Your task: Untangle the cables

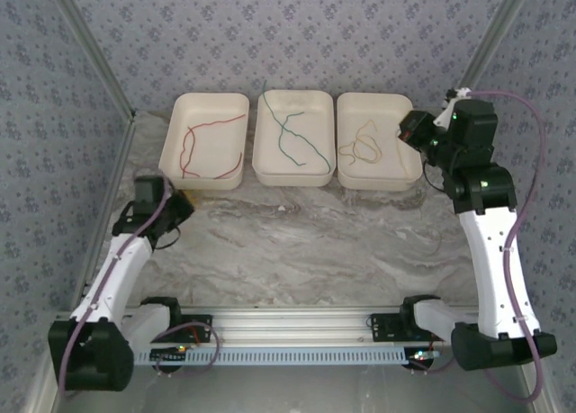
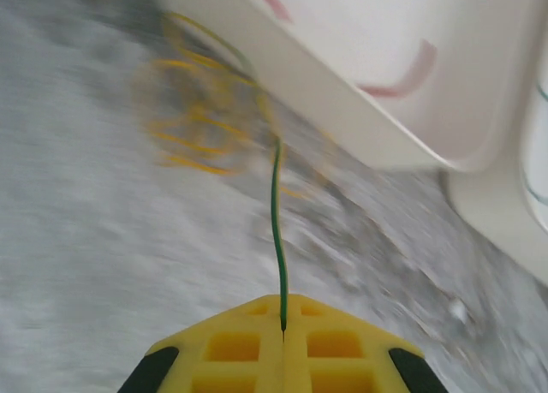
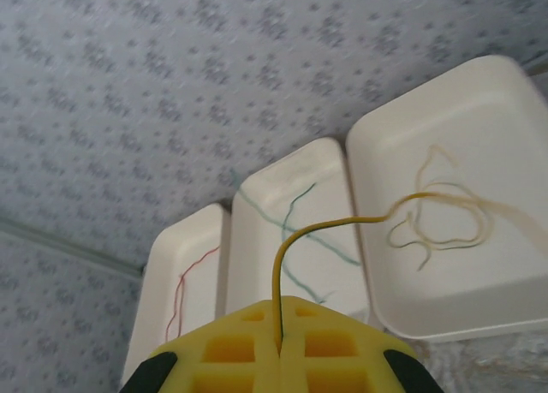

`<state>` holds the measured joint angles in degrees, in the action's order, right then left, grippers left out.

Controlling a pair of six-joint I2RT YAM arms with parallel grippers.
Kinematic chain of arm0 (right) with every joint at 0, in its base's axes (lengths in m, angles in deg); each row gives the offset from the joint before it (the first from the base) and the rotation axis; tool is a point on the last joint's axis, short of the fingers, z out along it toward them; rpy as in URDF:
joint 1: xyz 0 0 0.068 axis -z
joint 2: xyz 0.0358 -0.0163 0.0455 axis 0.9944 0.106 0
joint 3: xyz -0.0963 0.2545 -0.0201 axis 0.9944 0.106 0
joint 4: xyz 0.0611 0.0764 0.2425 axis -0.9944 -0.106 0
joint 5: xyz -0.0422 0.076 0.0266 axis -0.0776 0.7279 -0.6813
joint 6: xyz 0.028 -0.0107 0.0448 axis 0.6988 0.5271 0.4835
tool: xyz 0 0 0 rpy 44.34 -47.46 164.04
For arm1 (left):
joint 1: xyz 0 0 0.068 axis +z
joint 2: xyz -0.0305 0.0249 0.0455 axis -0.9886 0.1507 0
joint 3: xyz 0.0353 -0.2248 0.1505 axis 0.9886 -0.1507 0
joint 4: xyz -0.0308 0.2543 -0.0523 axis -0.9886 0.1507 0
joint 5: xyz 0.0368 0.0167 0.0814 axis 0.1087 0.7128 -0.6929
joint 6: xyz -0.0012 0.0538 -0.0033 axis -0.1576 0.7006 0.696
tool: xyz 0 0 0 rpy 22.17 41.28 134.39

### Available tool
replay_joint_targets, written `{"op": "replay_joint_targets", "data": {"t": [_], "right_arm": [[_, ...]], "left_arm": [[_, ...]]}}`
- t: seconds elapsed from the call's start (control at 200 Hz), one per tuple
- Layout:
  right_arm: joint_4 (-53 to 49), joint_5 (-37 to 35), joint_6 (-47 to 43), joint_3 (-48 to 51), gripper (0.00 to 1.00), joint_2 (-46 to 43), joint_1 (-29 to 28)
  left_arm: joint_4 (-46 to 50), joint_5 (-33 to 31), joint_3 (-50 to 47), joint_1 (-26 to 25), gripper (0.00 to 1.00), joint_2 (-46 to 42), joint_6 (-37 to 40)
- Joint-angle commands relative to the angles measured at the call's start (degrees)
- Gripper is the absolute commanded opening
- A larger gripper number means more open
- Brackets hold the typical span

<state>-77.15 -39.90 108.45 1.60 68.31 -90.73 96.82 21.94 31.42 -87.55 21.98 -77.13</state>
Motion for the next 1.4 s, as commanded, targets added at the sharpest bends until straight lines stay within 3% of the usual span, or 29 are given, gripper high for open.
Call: {"op": "replay_joint_targets", "data": {"t": [0.0, 0.125, 0.195, 0.31, 0.555, 0.7, 0.854, 1.154, 1.394], "right_arm": [[-1.26, -2.42, -2.44, -3.3, 0.0, -0.49, -1.95], [-1.57, -0.83, -2.09, -5.64, 0.0, 0.52, -2.69], [-1.62, -0.62, -2.06, -7.21, 0.0, 1.39, -4.03], [-1.63, -0.92, -2.23, -9.79, 0.0, 2.56, -5.59], [-0.25, 2.32, -3.14, -13.74, 0.0, 4.67, -6.34], [0.06, 2.32, -3.55, -17.31, 0.0, 6.69, -6.28], [1.09, 2.47, -3.96, -22.77, 0.0, 10.16, -5.39], [1.71, 5.03, -1.85, -40.45, 0.0, 20.76, -0.64], [10.77, 6.06, -2.29, -49.58, 0.0, 27.68, 1.24]], "left_arm": [[-3.56, -0.93, 3.83, -6.5, 0.0, -0.21, -4.0], [-5.17, 0.63, 5.01, -10.49, 0.0, 4.15, -6.68], [-4.46, -0.19, 5.87, -12.42, 0.27, 7.76, -6.91], [-7.41, 1.15, 4.82, -14.41, 0.47, 11.13, -7.67], [-7.57, -2.83, 5.35, -18.73, 0.65, 5.43, -6.75], [-6.31, -5.11, 6.68, -20.19, 0.67, 0.79, -6.48], [-10.53, -5.72, 6.91, -25.23, 0.67, -1.68, -5.0], [-16.06, -6.61, 9.23, -34.01, 0.63, 4.59, -4.18], [-20.25, -8.91, 8.53, -39.49, 0.63, 6.79, -1.78]]}}
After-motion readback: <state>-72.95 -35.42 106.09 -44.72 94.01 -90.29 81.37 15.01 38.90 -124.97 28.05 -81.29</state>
